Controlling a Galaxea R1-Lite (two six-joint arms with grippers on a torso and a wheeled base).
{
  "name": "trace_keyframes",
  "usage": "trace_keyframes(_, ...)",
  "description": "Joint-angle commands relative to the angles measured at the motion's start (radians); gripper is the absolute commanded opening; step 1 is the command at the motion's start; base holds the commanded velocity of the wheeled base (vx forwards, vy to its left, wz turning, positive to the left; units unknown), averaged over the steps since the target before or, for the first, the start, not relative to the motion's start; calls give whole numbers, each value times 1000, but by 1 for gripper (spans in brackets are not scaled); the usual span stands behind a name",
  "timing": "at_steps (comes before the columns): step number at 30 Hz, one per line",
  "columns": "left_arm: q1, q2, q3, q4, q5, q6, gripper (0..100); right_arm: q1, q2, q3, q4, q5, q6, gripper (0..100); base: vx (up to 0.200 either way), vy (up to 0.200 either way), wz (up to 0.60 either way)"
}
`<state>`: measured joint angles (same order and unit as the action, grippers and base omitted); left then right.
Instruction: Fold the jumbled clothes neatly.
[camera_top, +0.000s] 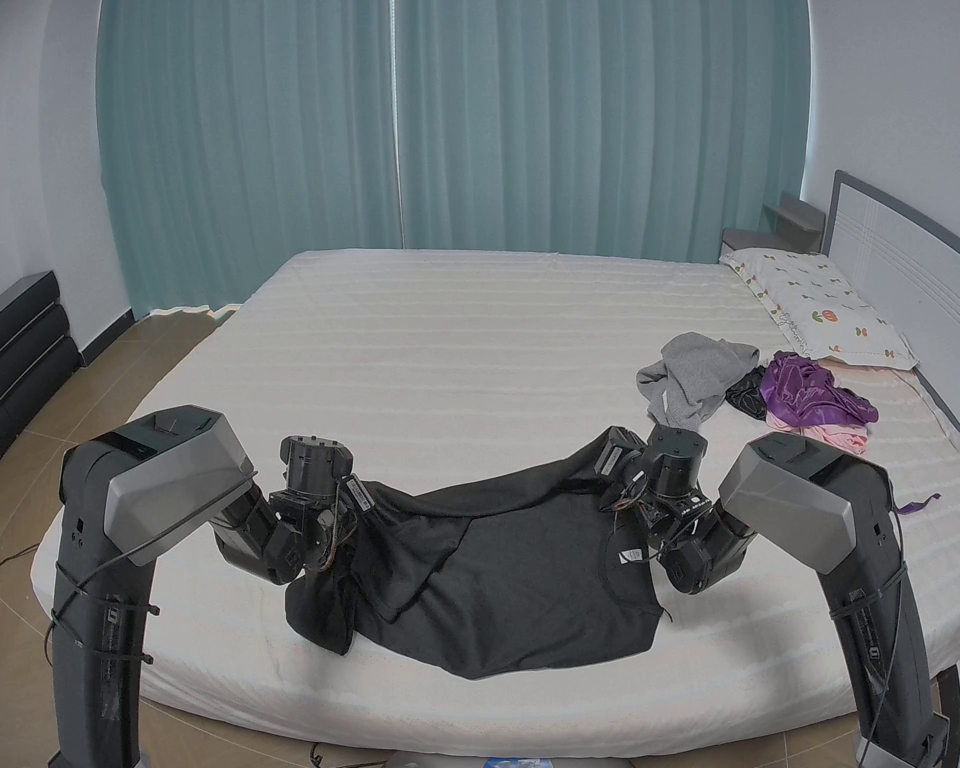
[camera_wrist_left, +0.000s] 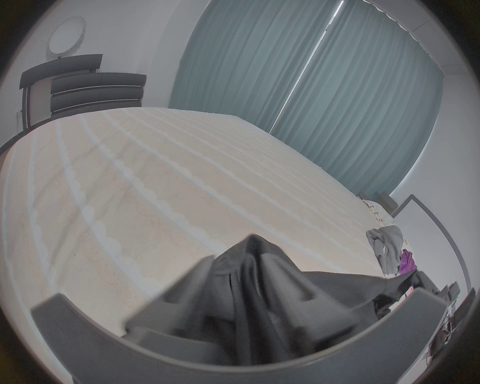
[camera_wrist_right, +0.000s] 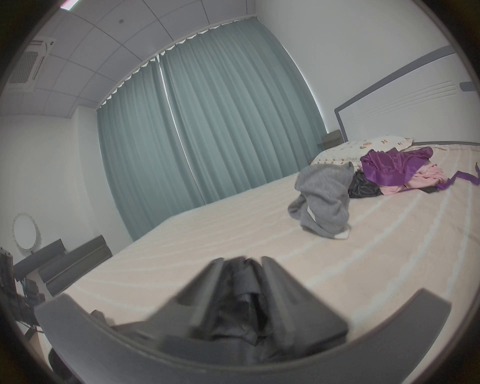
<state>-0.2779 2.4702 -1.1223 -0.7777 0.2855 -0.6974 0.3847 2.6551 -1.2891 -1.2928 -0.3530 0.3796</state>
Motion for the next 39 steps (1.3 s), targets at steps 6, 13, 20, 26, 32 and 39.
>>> trace_keyframes(6,42,-86,42,-6,-5,-4,100,-47,-55,68,12,26,35,100,0,0,0)
trace_keyframes(13,111,-290,153,6,-166,-34,100,-109,-282,251,122,184,286,100,0,0,0)
trace_keyframes(20,72,-422,372,52,-348,-22,100,-138,-385,415,118,190,429,100,0,0,0)
trace_keyframes(26,-44,-378,446,64,-351,-28,100,-125,-414,625,9,192,510,100,0,0,0)
trace_keyframes(32,-130,-267,423,58,-292,-27,100,-127,-403,745,-86,235,573,100,0,0,0)
trace_keyframes(39,-187,-185,389,60,-174,-19,100,-135,-383,792,-129,249,578,100,0,0,0)
